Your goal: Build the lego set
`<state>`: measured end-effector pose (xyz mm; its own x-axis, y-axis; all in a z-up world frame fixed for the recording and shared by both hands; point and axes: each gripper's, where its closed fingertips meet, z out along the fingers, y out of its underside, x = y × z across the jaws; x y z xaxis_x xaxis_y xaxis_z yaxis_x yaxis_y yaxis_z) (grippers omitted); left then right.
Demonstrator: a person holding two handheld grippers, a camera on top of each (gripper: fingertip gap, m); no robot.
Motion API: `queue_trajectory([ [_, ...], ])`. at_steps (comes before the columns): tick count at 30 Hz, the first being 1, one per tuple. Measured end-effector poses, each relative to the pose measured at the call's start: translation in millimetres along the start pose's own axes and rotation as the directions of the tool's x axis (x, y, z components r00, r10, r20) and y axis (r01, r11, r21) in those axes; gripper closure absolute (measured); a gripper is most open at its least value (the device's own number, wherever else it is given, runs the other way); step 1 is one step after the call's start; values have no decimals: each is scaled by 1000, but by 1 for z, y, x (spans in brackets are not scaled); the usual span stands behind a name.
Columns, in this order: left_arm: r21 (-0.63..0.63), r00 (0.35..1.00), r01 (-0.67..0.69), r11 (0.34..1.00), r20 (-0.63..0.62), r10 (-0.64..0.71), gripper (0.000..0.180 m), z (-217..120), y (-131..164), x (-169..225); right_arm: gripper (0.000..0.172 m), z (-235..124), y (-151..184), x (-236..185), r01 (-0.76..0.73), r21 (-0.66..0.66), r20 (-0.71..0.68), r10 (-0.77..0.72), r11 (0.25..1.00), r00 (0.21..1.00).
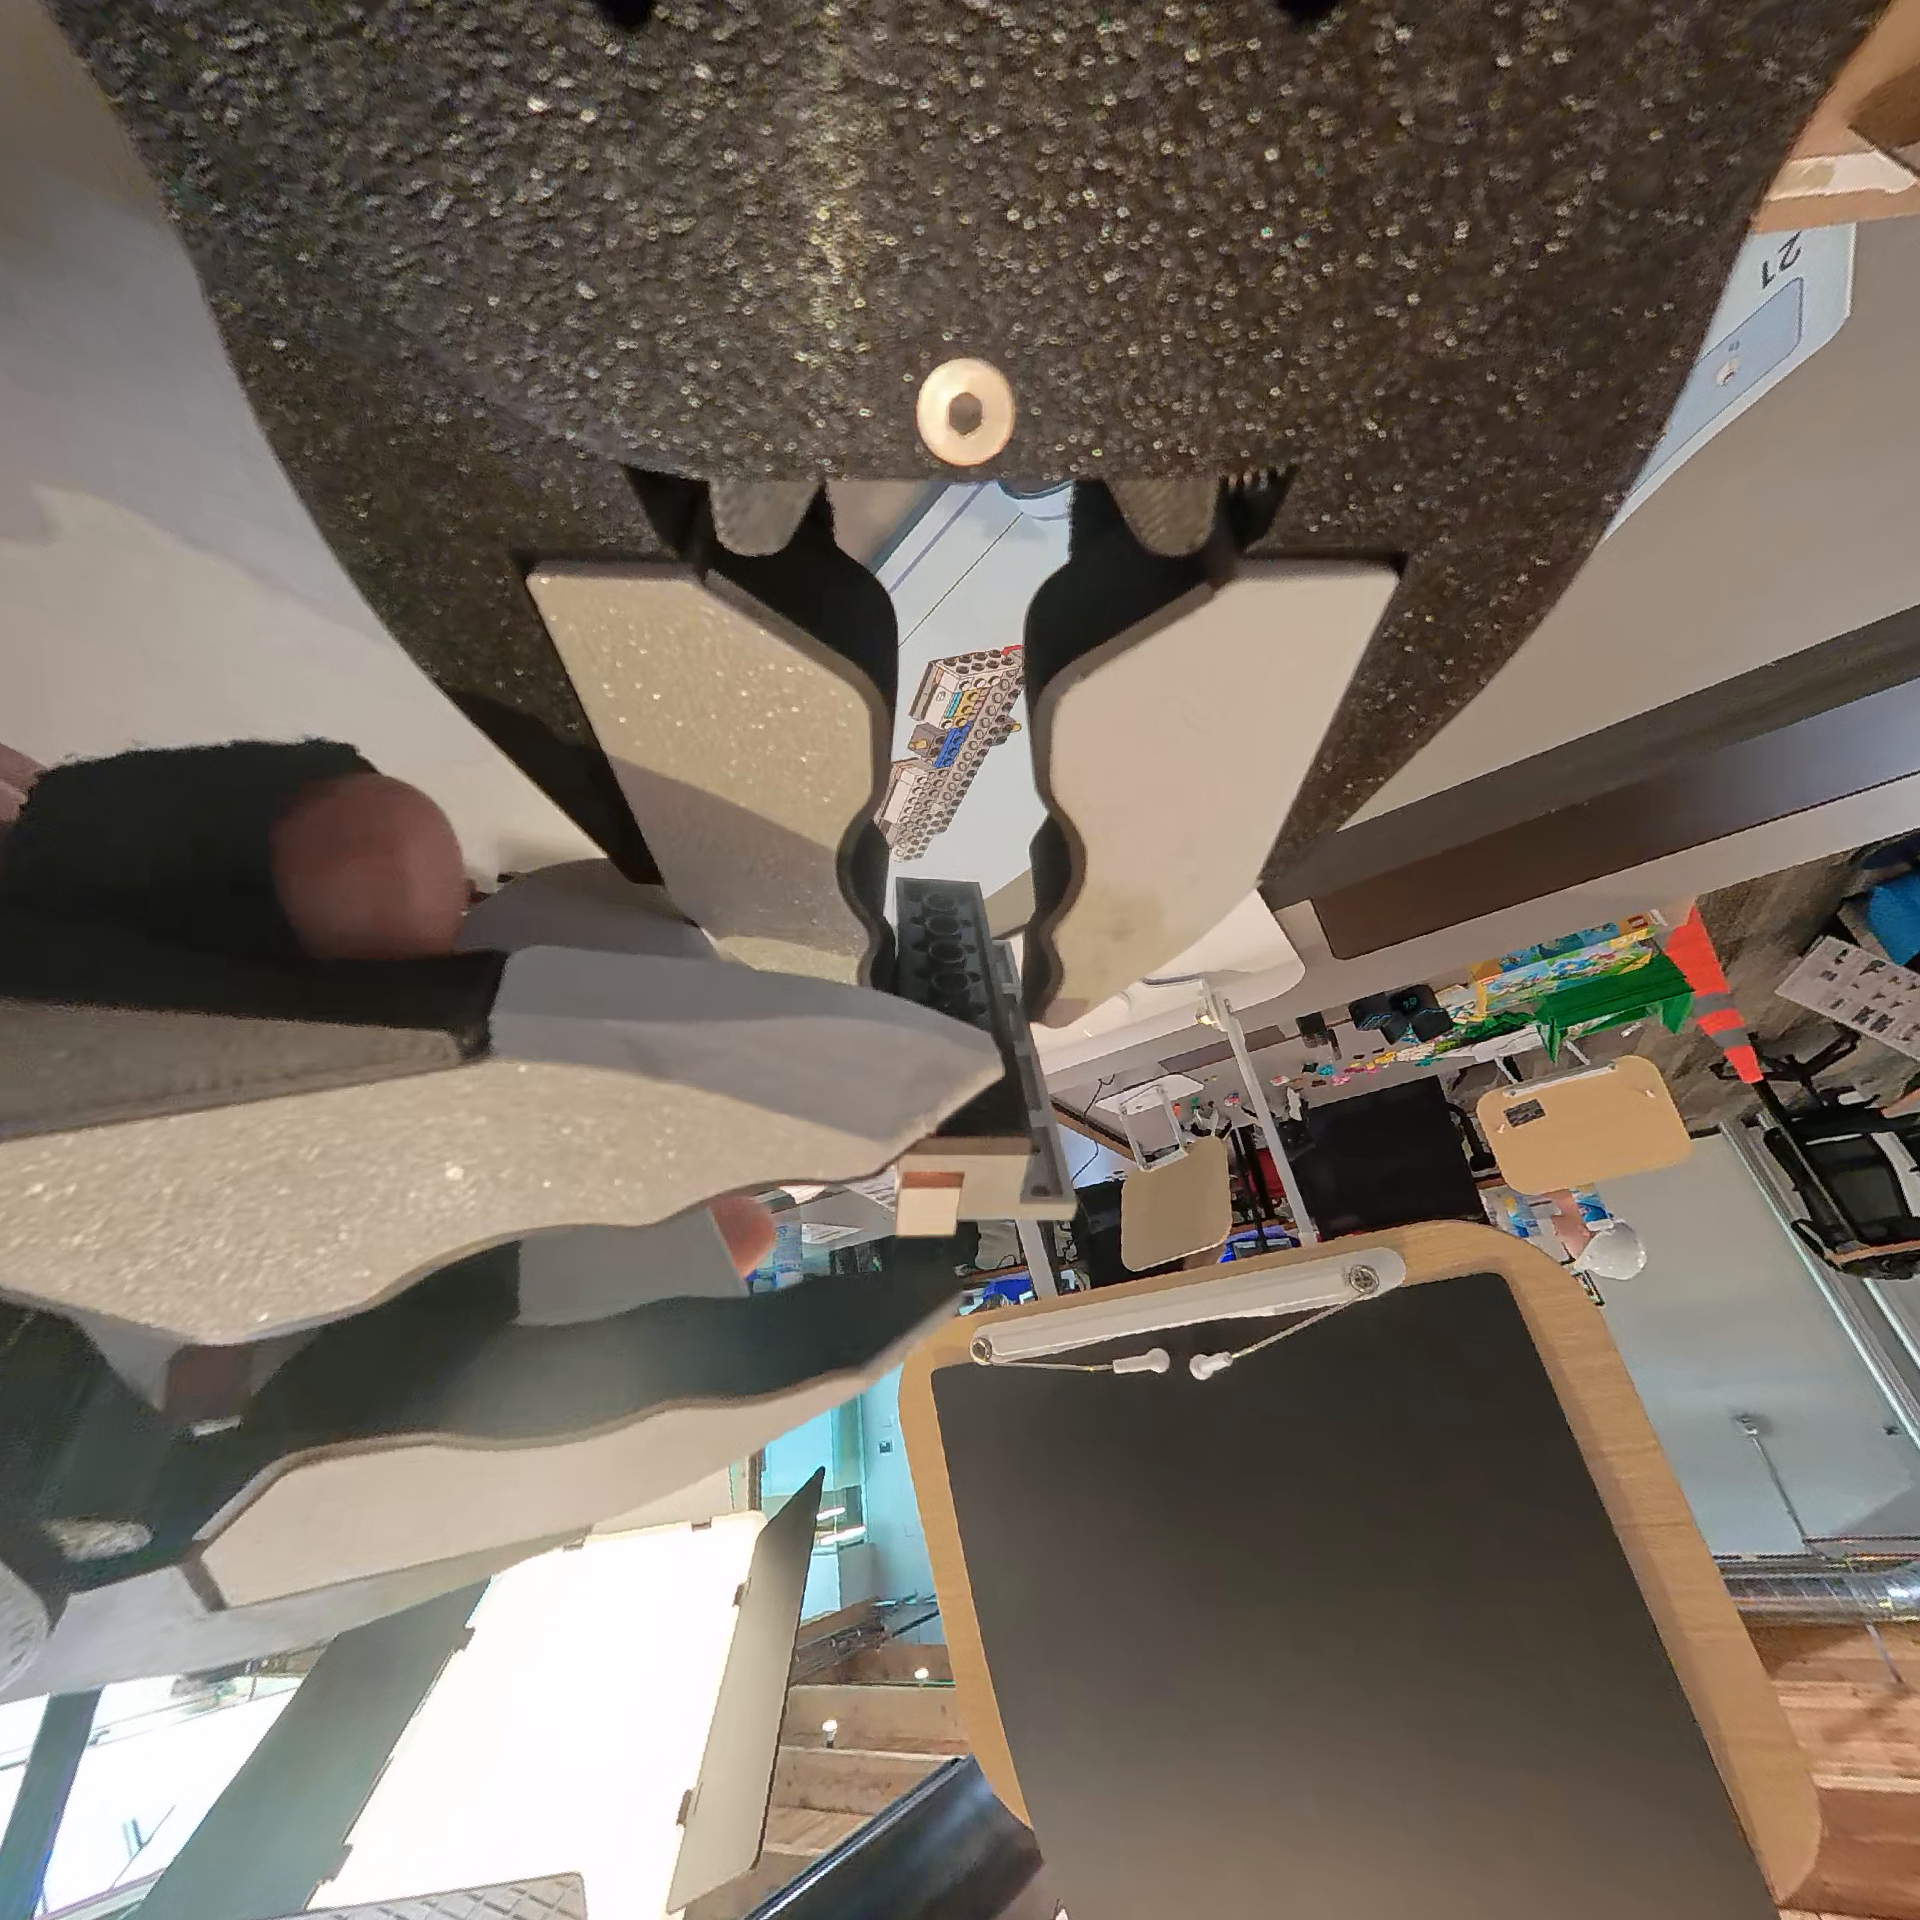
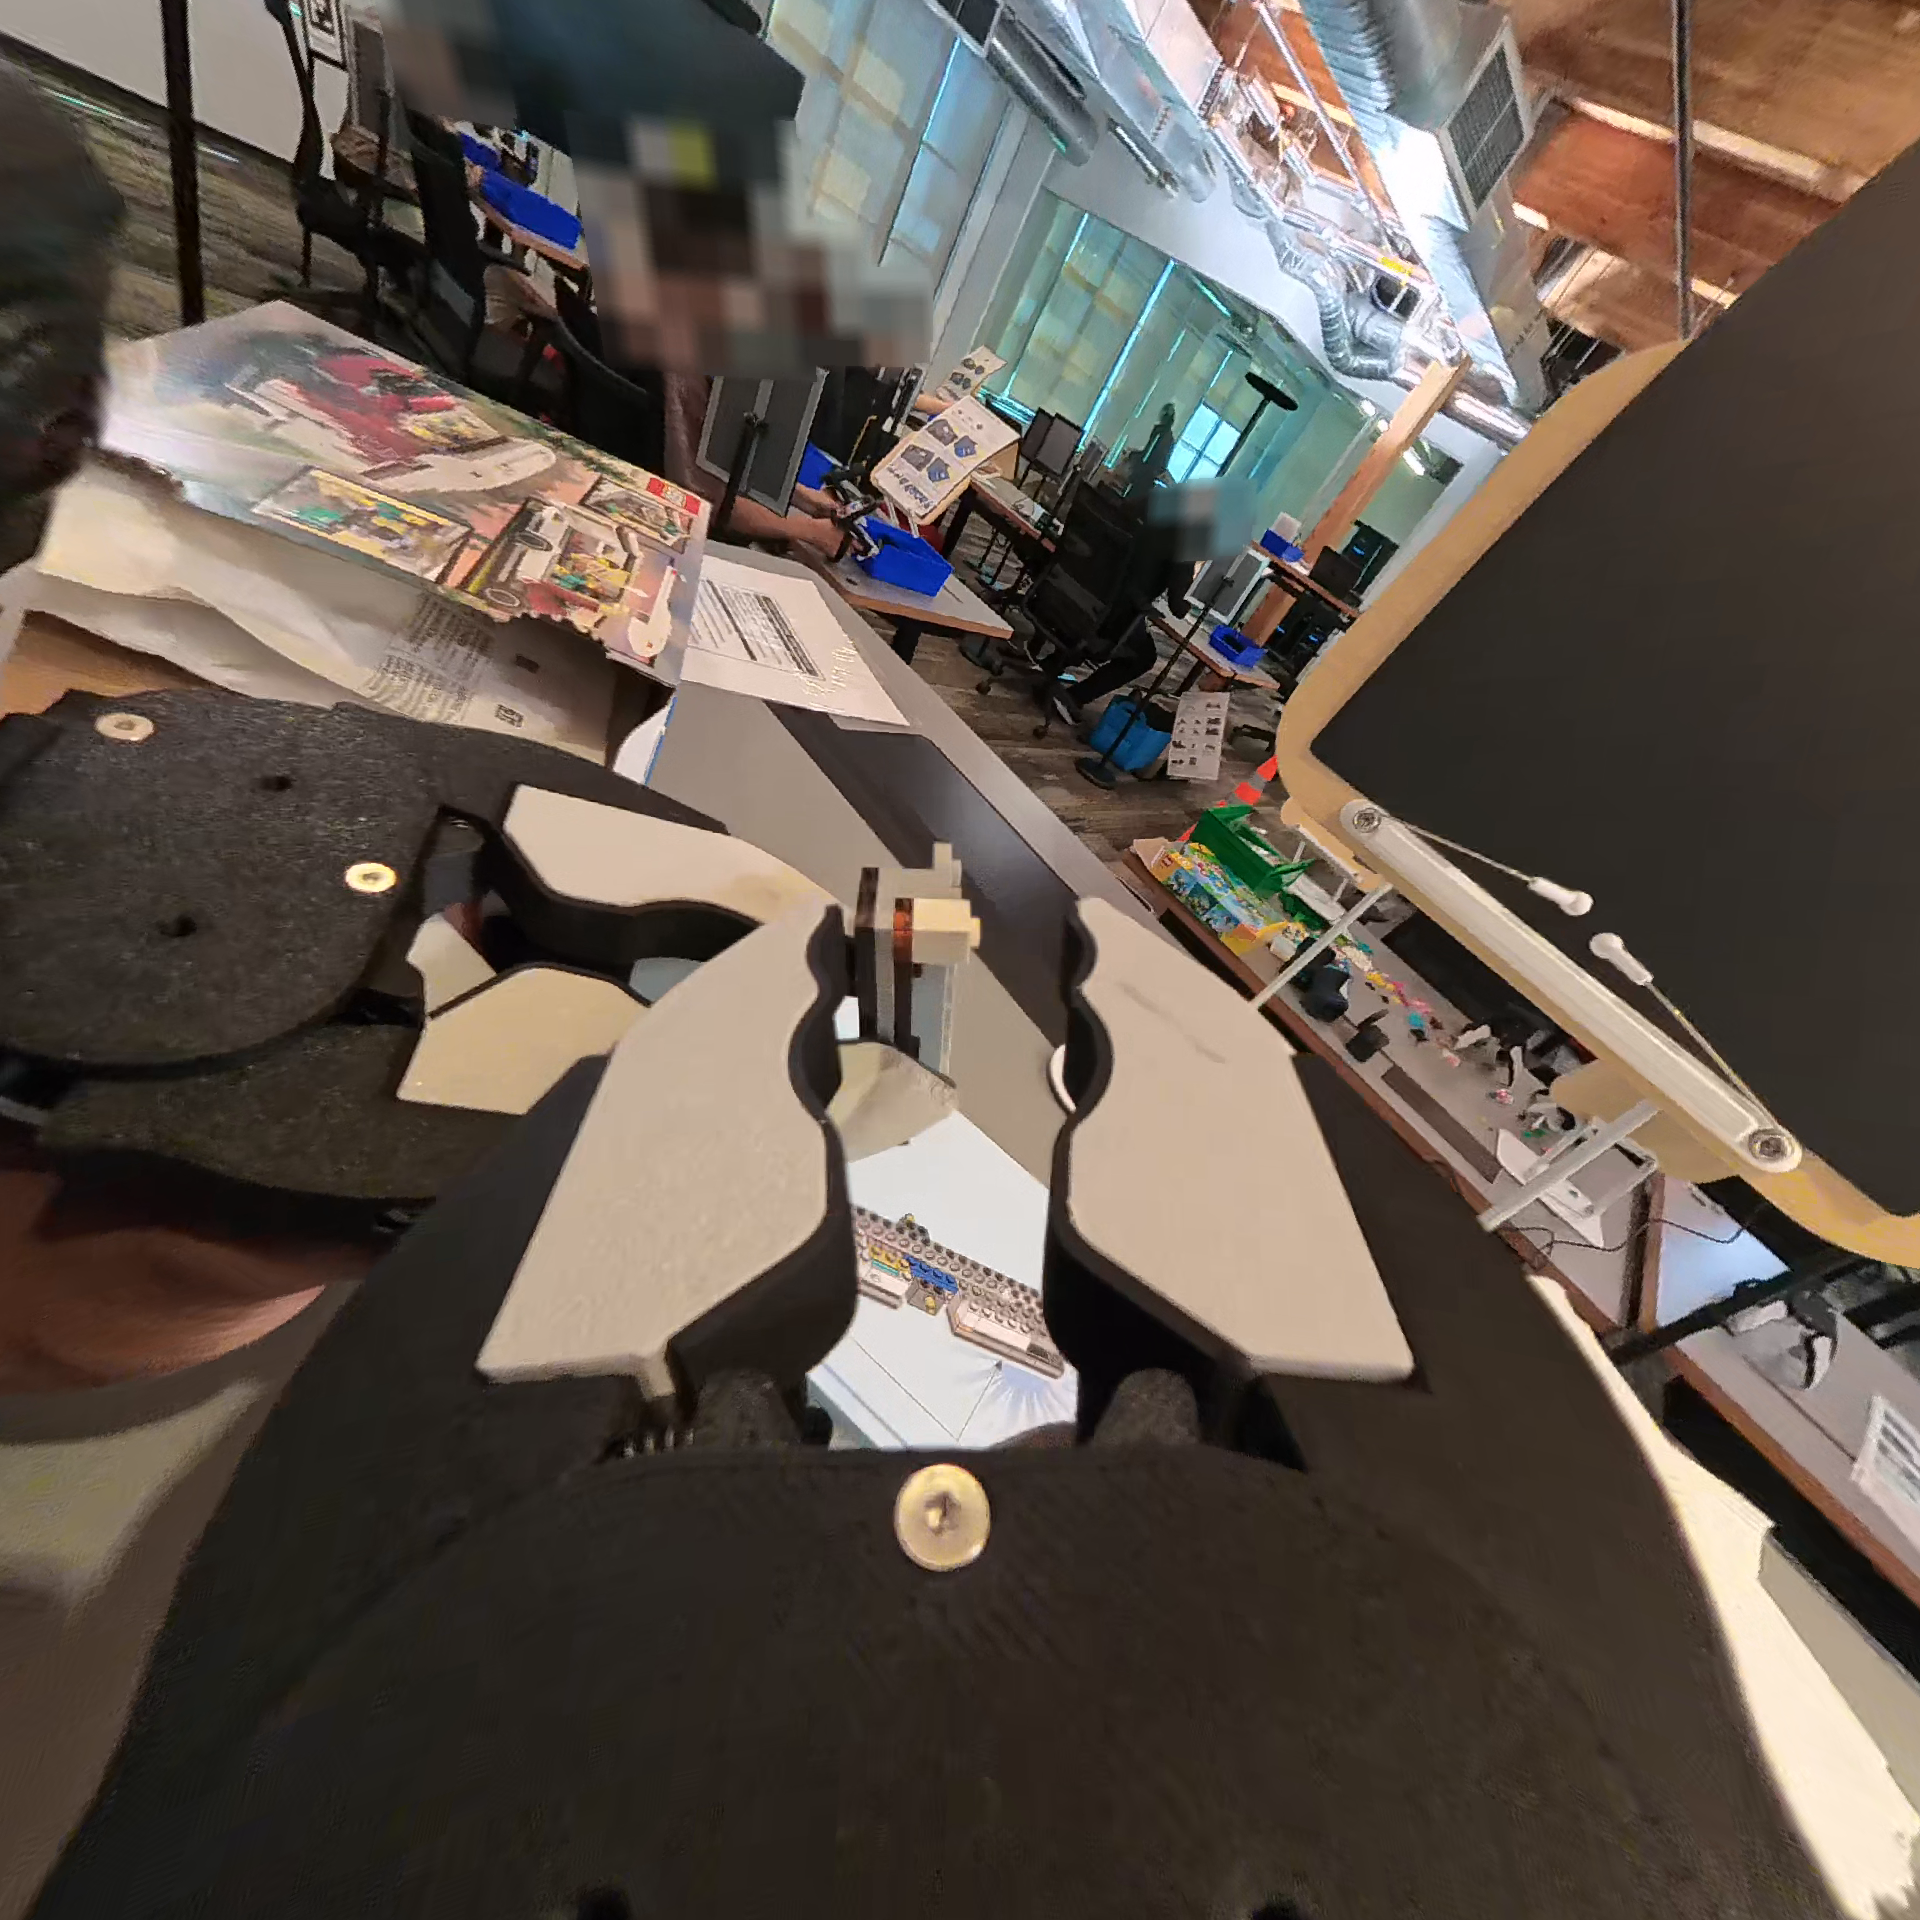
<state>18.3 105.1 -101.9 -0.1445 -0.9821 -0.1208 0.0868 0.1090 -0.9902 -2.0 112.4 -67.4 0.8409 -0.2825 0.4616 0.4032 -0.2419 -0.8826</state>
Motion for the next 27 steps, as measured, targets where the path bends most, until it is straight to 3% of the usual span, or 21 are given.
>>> queue_trajectory([
  [3, -5, 1000, -14, 1000, -6, 14, 157, 1, 1, 3, 149, -1, 0, -3, 31, 10, 0, -31, 999, 1000],
  [27, -14, 999, -16, 1000, -36, 16, 157, 1, 1, 7, 149, -1, 3, -6, 77, 4, 54, -77, 997, 996],
])
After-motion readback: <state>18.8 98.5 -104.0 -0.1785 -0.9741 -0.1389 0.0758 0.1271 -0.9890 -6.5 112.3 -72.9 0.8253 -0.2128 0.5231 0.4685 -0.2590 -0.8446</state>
